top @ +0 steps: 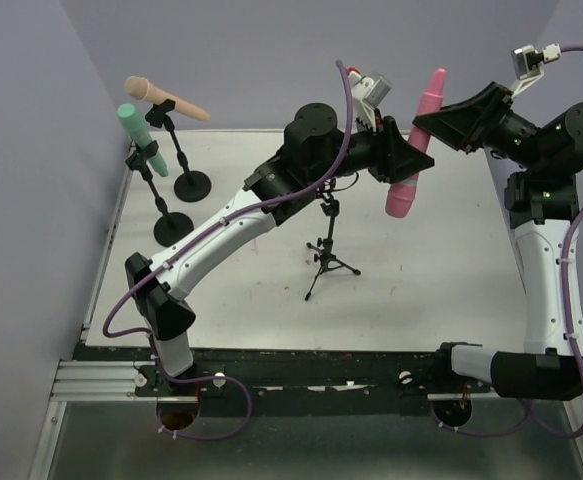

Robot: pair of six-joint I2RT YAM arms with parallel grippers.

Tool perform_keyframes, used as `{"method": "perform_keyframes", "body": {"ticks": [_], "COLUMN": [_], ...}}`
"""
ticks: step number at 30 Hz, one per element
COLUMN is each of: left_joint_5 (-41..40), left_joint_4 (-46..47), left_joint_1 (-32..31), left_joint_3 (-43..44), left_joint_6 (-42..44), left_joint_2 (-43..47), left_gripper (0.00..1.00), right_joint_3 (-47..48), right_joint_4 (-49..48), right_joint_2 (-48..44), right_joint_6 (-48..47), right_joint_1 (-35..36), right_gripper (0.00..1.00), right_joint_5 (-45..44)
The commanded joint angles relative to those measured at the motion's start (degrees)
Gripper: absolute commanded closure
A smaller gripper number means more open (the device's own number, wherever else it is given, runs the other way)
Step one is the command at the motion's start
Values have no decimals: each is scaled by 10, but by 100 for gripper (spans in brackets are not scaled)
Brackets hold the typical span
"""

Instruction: Attach the microphones to the stand

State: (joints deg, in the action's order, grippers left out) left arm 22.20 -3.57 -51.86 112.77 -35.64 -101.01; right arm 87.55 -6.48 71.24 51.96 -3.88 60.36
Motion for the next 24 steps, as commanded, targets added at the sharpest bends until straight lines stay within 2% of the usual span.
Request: {"method": "perform_keyframes", "body": {"ticks": [1,6,7,8,11,14,15,17,20,21,24], "left_joint_5": [22,57,68,81,129,167,178,198,220,230,256], "left_joint_4": [-19,-47,-52,-60,-91,-164,-193,-271,-371,-401,-449], "left_joint_1": [-2,23,32,39,75,106,118,131,134,134,134], "left_joint_3": [19,6,-5,-14,-48,-68,-74,-88,-121,-136,-205], "left_joint_6": [6,-13,-15,-15,-19,14,29,71,132,147,174], "left_joint_2": [12,48,60,78,128,180,195,234,284,302,353], "left_gripper": [91,96,96,96,97,97,98,98,97,98,98], "right_joint_3": [-5,-10,-11,-14,-19,-19,-14,-1,23,25,30], "right_joint_4": [1,32,39,45,52,61,91,176,361,412,561], "right_joint_2": [-17,-32,-37,-40,-45,-51,-51,-52,-51,-50,-39], "right_joint_6": [-21,-103,-125,-141,-174,-217,-243,-342,-597,-654,-841], "right_joint_1": [-2,-2,-3,-2,-2,-2,-3,-3,-2,-3,-2], "right_gripper": [71,12,3,0,0,0,0,0,0,0,0], "right_joint_5": [27,63,72,85,131,177,193,206,182,171,145]}}
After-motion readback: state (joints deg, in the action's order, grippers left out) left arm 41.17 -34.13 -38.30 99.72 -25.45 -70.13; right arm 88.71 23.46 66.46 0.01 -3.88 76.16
